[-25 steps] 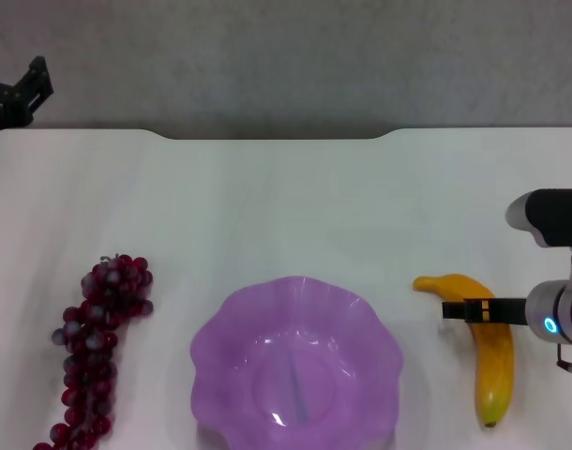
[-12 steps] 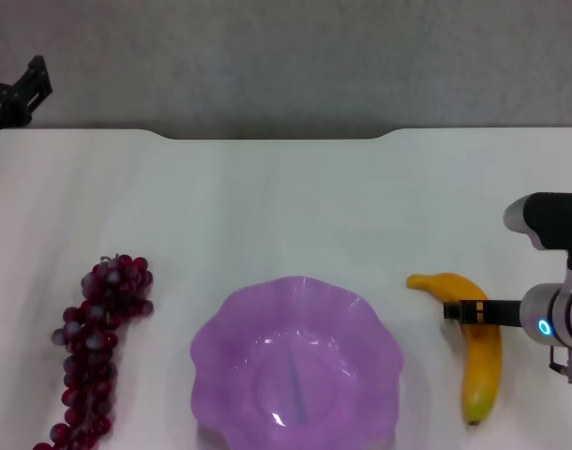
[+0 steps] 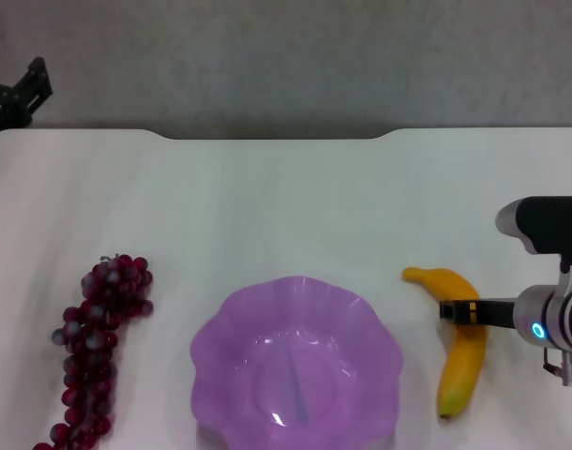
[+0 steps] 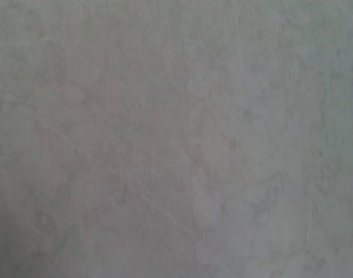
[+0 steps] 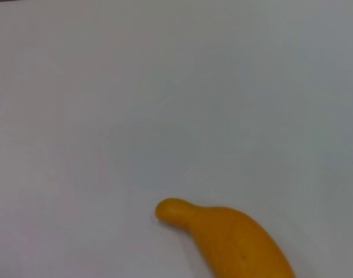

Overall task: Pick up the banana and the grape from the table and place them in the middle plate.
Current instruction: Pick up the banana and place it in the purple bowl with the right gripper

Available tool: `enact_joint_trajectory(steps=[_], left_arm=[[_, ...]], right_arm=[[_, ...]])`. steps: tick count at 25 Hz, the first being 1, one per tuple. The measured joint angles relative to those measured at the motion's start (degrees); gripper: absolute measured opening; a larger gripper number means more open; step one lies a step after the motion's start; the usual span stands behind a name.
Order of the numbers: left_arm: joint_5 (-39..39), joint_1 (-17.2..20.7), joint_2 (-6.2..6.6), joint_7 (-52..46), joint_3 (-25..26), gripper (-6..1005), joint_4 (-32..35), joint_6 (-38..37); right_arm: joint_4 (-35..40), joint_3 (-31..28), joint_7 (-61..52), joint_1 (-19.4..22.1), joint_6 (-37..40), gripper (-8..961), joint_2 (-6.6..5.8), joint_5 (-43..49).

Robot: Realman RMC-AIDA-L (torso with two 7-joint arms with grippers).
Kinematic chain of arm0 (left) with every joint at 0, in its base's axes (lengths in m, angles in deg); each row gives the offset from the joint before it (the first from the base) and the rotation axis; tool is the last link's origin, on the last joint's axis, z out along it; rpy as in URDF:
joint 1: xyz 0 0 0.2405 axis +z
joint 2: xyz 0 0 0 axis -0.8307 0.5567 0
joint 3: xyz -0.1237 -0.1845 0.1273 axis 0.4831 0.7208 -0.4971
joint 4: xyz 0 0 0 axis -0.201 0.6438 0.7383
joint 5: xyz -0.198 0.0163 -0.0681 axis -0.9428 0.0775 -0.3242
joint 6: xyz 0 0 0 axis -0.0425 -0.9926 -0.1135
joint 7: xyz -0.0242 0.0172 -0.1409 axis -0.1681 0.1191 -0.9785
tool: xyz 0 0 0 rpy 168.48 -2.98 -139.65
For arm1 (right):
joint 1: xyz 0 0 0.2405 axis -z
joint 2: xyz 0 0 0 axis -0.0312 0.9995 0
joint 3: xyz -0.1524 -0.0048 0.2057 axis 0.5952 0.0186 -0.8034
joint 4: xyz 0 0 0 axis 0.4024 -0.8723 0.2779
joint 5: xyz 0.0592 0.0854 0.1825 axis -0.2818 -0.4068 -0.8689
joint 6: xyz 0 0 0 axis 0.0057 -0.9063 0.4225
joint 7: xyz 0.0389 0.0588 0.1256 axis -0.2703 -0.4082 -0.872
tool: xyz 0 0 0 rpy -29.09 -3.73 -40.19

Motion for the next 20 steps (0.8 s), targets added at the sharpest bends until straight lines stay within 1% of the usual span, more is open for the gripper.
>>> enact_joint_trajectory(steps=[5,7,10,13,14,15,17,18,19,20], left_arm=[[0.1,0.1,0.0,0.0,0.0,756,0.0,0.0],[0.1,0.2,0.04,0.0,0.0,756,0.0,0.0],[0.1,0.4,0.07,0.0,0.0,756,-0.1,0.0],[0.1,0.5,0.08,0.0,-0.2,756,-0.2,0.1],[0.1,0.5,0.09,0.0,-0.2,756,-0.3,0.1],[0.1,0.5,0.11,0.0,-0.3,756,-0.3,0.1],[0.0,0.5,0.15,0.0,-0.3,756,-0.3,0.1],[0.0,0.5,0.17,0.0,-0.3,756,-0.3,0.1],[0.0,0.5,0.19,0.0,-0.4,756,-0.3,0.1],[0.0,0.5,0.19,0.0,-0.4,756,-0.3,0.1]], right_arm=[[0.4,0.2,0.5,0.0,0.1,510,-0.09,0.0],[2.5,0.0,1.2,0.8,-0.1,510,-0.1,0.0],[7.9,-1.2,1.7,3.1,-1.2,509,-0.29,1.0],[14.0,-4.6,3.1,5.7,-3.7,509,-0.27,3.9],[19.2,-6.5,3.6,7.8,-6.2,509,-0.17,6.5],[19.2,-6.5,3.6,7.8,-6.2,509,-0.17,6.5],[23.9,-7.6,3.7,9.5,-8.4,509,-0.11,8.6],[28.4,-8.1,3.7,11.1,-10.2,509,-0.05,10.4],[28.4,-8.1,3.7,11.1,-10.2,509,-0.05,10.4],[30.7,-8.1,3.7,11.9,-11.0,509,-0.05,11.0]])
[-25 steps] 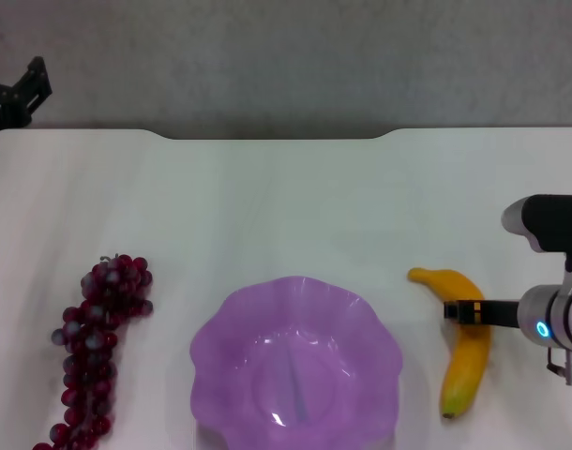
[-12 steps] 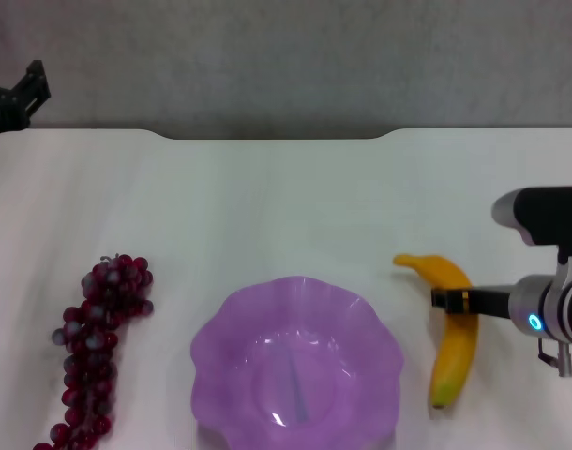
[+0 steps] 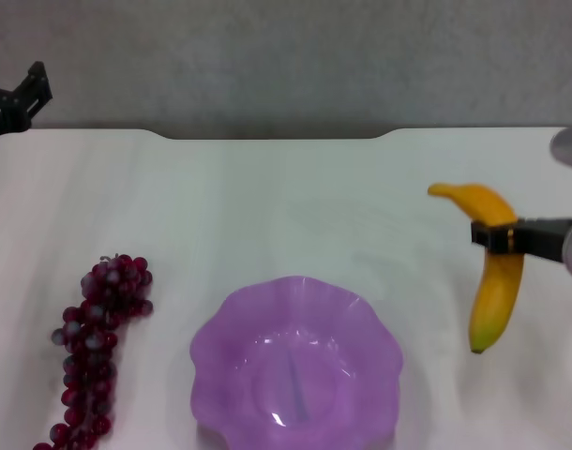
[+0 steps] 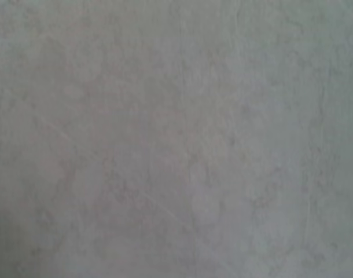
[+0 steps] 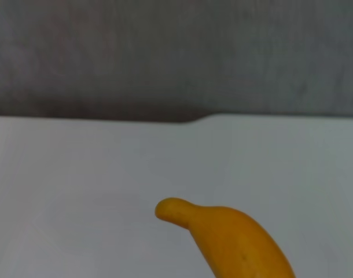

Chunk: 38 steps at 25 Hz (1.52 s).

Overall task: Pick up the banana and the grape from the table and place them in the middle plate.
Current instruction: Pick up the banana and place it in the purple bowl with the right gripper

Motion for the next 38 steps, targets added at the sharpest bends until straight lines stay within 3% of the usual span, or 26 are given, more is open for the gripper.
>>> enact_joint_trajectory(steps=[6,11,30,38], left_arm=[[0.1,0.1,-0.01,0.1,0.3,756,-1.2,1.5],[0.1,0.1,-0.05,0.8,0.5,756,-2.1,1.7],[0.2,-0.3,-0.1,1.7,0.3,756,-3.5,1.6],[0.2,-0.5,-0.01,1.7,0.3,756,-3.5,1.1]], right_arm=[[9.5,1.3,0.6,2.0,-3.8,509,0.03,2.1],[12.5,6.0,0.9,1.5,-4.4,510,0.07,2.1],[11.6,19.3,0.1,-6.2,-4.5,509,0.05,0.8],[4.6,26.1,-0.1,-13.0,-3.9,511,0.14,-3.1]])
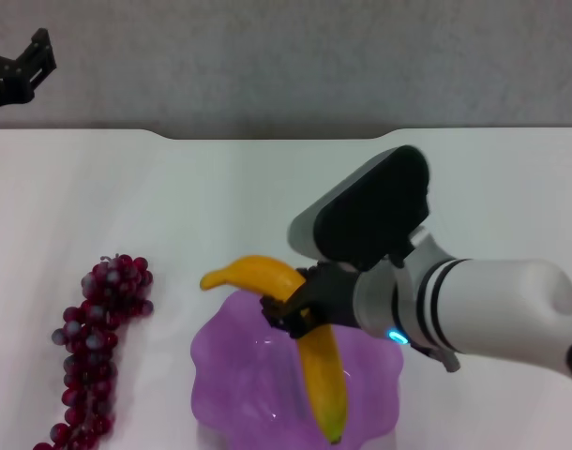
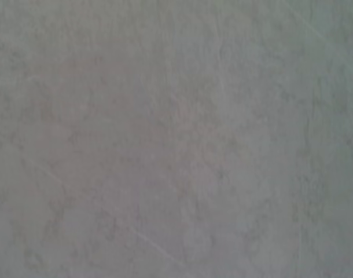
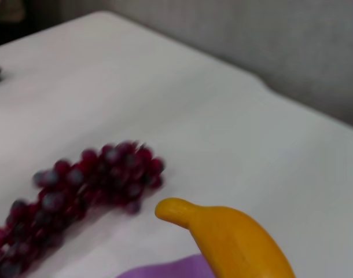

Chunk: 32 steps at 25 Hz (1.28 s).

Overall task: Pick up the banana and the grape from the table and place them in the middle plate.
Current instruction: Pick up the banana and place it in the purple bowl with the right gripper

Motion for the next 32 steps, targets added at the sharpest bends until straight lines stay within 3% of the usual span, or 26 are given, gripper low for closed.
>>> enact_joint_trajectory(steps=[27,32], left_arm=[[0.0,-0.2,-0.18,0.6,-0.1,756,0.4,-0.2],[0.0,-0.2,-0.18,0.6,-0.1,756,0.2,-0.2]], right_arm=[[-6.7,2.1,0.6,-3.6,0.2,521,-0.05,-2.3],[-6.7,2.3,0.6,-3.7,0.3,751,-0.1,-2.3]])
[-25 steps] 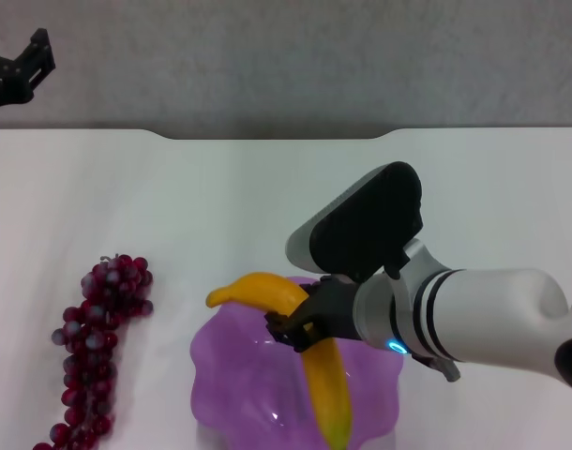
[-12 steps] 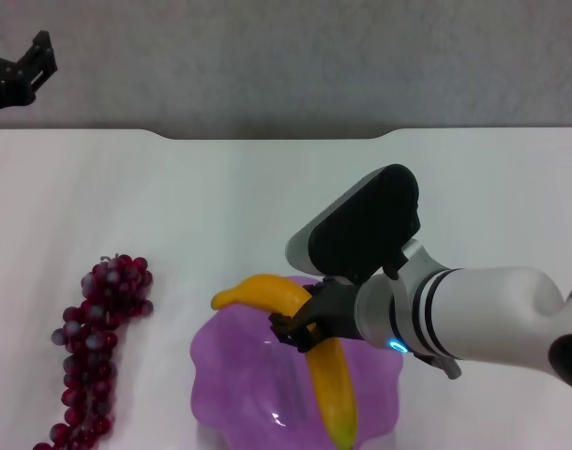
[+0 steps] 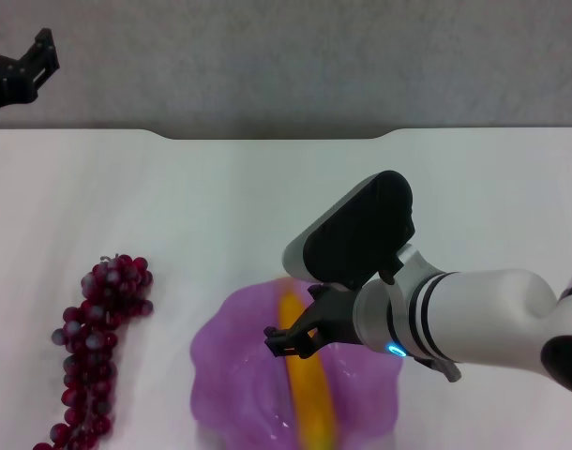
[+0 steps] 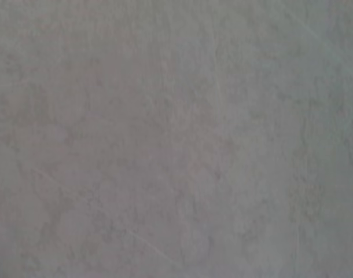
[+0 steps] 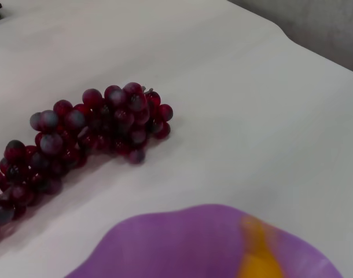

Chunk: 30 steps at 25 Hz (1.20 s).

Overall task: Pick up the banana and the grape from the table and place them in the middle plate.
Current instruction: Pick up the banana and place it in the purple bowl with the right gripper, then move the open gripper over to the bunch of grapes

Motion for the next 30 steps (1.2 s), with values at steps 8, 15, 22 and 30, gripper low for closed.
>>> enact_joint_trajectory(steps=[8,15,22,30], left_arm=[[0.0,0.0,0.0,0.0,-0.2,756,0.2,0.0],[0.0,-0.1,0.0,0.0,-0.7,757,0.7,0.0],[0.0,-0.8,0.1,0.0,-1.5,757,1.3,0.4],[-0.2,-1.3,0.26,1.5,-3.3,757,1.6,0.6]], right_arm=[[0.4,0.1,0.2,0.4,5.1,851,-0.05,0.1],[3.2,-3.9,0.2,3.6,15.3,888,-0.21,2.4],[7.8,-11.5,0.2,10.6,23.1,885,-0.04,6.9],[11.6,-16.8,0.2,22.9,40.0,883,0.08,10.9]])
